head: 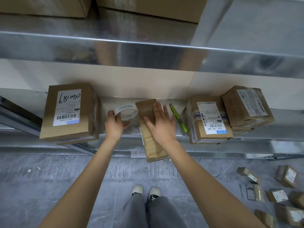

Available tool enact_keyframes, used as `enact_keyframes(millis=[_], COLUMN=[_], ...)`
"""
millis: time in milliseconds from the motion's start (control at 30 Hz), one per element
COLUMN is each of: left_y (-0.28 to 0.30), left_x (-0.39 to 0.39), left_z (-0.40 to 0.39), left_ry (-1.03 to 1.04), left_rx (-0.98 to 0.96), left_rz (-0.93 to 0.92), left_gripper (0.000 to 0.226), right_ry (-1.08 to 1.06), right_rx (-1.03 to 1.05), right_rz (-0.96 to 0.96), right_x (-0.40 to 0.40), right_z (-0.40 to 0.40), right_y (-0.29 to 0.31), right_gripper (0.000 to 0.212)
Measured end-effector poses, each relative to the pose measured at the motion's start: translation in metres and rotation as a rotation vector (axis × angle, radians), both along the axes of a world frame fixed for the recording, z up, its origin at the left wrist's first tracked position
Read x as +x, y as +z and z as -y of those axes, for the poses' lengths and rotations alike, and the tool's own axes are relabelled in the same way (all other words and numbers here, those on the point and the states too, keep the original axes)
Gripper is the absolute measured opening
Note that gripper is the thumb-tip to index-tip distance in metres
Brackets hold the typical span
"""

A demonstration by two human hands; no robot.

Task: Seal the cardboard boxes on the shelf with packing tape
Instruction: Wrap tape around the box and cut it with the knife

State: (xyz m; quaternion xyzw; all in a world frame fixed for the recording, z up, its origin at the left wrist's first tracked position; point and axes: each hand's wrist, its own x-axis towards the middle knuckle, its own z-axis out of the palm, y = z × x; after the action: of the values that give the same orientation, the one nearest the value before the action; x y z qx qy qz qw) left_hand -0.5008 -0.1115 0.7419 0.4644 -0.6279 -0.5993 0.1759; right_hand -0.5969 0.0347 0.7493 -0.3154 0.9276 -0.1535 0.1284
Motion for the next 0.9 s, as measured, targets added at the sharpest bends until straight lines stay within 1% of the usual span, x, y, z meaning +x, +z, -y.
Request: enact_keyframes(millis=[67,133,167,200,267,367,433,500,567,600,667,733,767,833,900], left_y=[-0.005,-0.009,-0.011,-0.014,-0.020,-0.025,-0.025,-0.022,-0.013,-0.008,0.005,0.016,0.018,0.017,0.016], left_x=[-0.010,-0.018,-0.019,-0.020,-0.019,-0.016,-0.014,-0.014,-0.016,-0.017,-0.019,-0.017,-0.015,-0.014,-0.015], left_z=[-0.006,-0.012,-0.017,-0.021,-0.027,-0.030,-0.029,-0.030,-0.030,-0.029,-0.026,-0.023,-0.021,-0.017,-0.019], left_ry=[0.140,0.280,0.307,0.302,0.264,0.229,0.199,0.156,0.125,0.129,0.137,0.071,0.034,-0.021,-0.080], left_rx=[0.167,0.406,0.512,0.568,0.617,0.711,0.707,0.665,0.545,0.449,0.184,-0.095,-0.202,-0.327,-0.405], left_rz=[-0.081,-0.177,-0.199,-0.196,-0.206,-0.266,-0.269,-0.274,-0.252,-0.228,-0.150,-0.026,0.029,0.068,0.066], left_gripper=[0.011,0.017,0.022,0.027,0.036,0.041,0.041,0.045,0.043,0.036,0.020,0.016,0.018,0.023,0.026], right_ry=[0.006,-0.004,-0.008,-0.006,0.023,0.043,0.054,0.064,0.047,0.036,-0.006,-0.086,-0.123,-0.161,-0.149], right_rx=[0.042,0.068,0.072,0.075,0.091,0.099,0.099,0.065,-0.072,-0.169,-0.390,-0.555,-0.583,-0.566,-0.532], right_rz=[-0.036,-0.004,0.031,0.061,0.070,-0.011,-0.052,-0.041,0.040,0.090,0.206,0.401,0.492,0.609,0.611], right_x=[0.000,0.002,0.004,0.008,0.017,0.021,0.022,0.022,0.021,0.021,0.019,0.016,0.014,0.009,0.008], right_z=[0.002,0.009,0.014,0.018,0.025,0.025,0.024,0.023,0.021,0.019,0.015,0.009,0.006,-0.003,-0.006], right_y=[0.005,0.012,0.015,0.017,0.016,0.010,0.010,0.013,0.014,0.014,0.014,0.015,0.015,0.011,0.006], right_gripper=[0.073,0.079,0.085,0.093,0.099,0.083,0.072,0.066,0.057,0.052,0.048,0.049,0.053,0.056,0.055])
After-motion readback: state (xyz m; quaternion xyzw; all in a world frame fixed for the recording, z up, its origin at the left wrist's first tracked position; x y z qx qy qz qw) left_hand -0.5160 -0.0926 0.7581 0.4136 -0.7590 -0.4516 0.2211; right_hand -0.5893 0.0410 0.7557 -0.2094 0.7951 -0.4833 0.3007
